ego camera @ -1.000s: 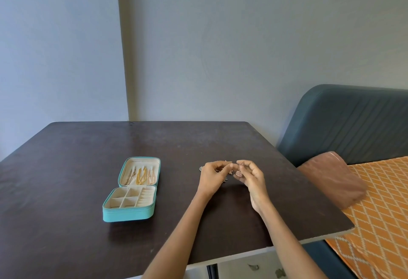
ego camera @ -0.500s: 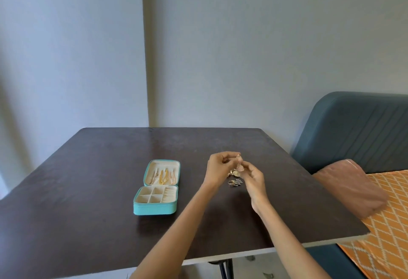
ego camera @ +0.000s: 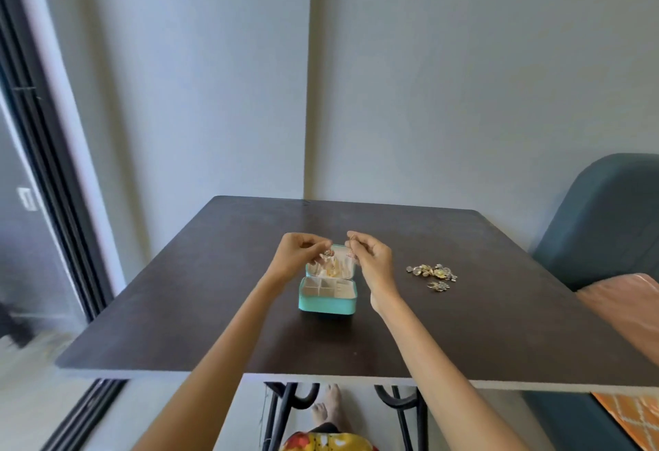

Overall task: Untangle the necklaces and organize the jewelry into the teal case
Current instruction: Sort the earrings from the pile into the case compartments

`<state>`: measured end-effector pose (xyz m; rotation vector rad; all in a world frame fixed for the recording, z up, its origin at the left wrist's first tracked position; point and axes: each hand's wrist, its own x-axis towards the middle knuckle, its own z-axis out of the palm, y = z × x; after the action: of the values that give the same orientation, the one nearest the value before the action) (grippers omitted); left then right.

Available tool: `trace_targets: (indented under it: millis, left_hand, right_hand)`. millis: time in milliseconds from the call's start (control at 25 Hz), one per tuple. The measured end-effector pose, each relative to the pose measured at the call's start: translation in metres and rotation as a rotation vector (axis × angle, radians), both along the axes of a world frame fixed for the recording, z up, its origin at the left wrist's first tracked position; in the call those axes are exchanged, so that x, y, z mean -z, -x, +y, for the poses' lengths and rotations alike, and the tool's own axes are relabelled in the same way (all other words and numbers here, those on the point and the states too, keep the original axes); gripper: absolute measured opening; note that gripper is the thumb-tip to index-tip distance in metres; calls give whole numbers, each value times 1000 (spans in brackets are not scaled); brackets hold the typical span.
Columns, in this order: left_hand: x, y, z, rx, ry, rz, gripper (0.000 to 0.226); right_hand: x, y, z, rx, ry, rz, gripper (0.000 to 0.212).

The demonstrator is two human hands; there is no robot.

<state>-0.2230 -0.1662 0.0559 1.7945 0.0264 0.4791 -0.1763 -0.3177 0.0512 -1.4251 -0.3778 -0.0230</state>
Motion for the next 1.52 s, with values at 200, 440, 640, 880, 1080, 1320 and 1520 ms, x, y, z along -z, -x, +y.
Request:
trace_targets:
  millis: [200, 440, 640, 880, 1080, 1320, 1520]
  left_hand:
    - [16, 25, 15, 11, -71, 148, 19]
    - [26, 28, 2, 13, -98, 208, 17]
    - [29, 27, -4, 13, -236, 251, 19]
    - [33, 27, -16, 47, -332, 334, 15]
    - [29, 24, -15, 53, -492, 326, 9]
    - [26, 28, 1, 235, -583, 434, 24]
    - [28, 34, 8, 321, -709, 453, 48]
  right_hand:
    - [13, 21, 26, 39, 192, 159, 15]
    - [31, 30, 19, 124, 379, 37, 17]
    - [39, 33, 11, 141, 376, 5, 15]
    - [43, 32, 8, 120, 316, 37, 17]
    - [37, 31, 3, 77, 281, 68, 15]
    - [32, 32, -8, -5, 347, 56, 12]
    - [14, 30, -13, -71, 652, 11, 11]
